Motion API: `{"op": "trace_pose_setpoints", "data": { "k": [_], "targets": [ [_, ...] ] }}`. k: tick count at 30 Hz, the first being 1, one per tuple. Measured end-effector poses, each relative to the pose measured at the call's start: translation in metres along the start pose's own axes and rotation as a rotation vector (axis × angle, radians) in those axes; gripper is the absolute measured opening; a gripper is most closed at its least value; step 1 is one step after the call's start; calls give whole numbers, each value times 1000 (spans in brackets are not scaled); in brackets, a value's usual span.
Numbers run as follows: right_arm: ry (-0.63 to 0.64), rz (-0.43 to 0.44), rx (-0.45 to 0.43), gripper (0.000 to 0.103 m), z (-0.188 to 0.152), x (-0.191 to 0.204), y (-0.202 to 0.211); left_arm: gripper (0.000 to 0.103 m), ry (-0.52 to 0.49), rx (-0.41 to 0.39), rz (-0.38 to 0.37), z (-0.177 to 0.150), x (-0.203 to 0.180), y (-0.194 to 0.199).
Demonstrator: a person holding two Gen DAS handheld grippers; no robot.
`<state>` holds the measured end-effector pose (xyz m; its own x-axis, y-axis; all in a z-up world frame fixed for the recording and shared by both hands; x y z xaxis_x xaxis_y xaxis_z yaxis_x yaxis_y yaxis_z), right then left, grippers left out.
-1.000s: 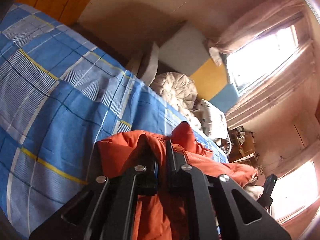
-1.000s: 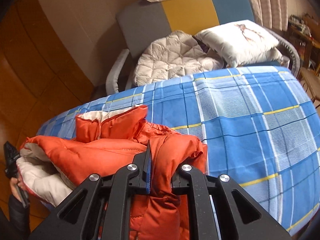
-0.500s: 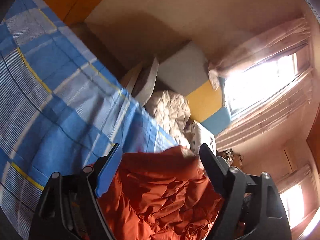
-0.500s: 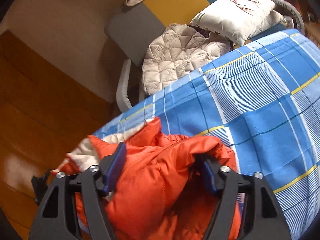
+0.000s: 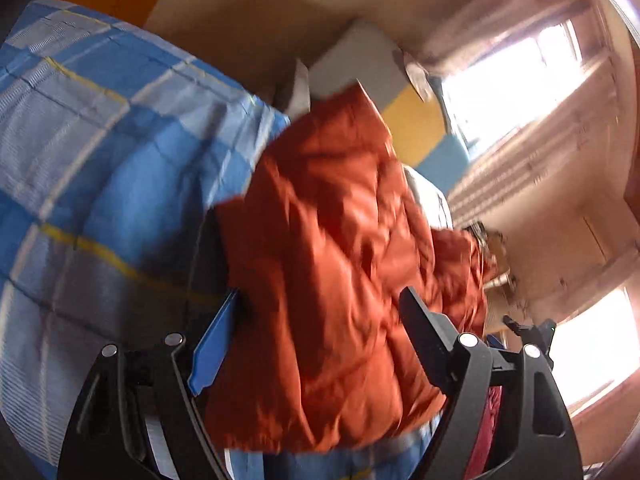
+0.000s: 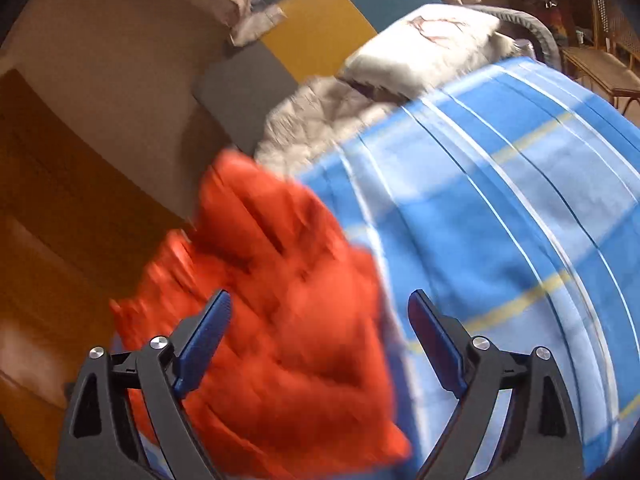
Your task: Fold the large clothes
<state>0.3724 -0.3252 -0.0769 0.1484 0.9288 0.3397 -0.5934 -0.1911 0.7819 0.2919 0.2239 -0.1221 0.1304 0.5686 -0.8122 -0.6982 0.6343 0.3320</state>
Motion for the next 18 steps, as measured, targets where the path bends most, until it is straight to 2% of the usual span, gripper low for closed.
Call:
{"op": "trace_pose_setpoints", "data": {
  "k": [1, 5, 7, 8, 9, 12, 15, 18],
  "targets": [
    [8, -12, 19, 87, -13, -6, -6, 77, -1, 13, 0, -6, 2, -1],
    [30, -10, 96, 70, -50, -10, -27, 57, -3, 27, 3, -18, 8, -1],
    [29, 10, 104, 61, -57, -6, -29, 42, -2, 30, -2, -19, 10, -1],
    [24, 20, 108, 50, -59, -4, -31, 30, -3, 33, 1, -19, 11, 0],
    [22, 25, 110, 43, -59, -2, -30, 23, 2, 30, -10, -19, 10, 1],
    [32, 30, 105, 29, -58, -1, -24, 12, 0, 20, -30, -19, 6, 5],
    [55, 29, 101, 22, -61, -1, -13, 8, -3, 5, -40, -22, -1, 13],
    [84, 23, 92, 19, -66, -1, -3, 6, -11, -4, -51, -26, -9, 21]
  ]
}}
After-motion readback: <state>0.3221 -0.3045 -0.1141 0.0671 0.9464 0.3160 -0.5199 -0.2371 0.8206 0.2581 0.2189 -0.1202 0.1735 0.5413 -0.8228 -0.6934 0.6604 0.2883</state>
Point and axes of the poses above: each gripper's, at about its wrist camera, not at the fingertips, and y roughly against the way its jaws point, x to its left, z to its top, the point moved 6 cm from there along -y, roughly the way its jaws point, and after that the axes turned 15 degrees about -z, right-handed, at the moved point
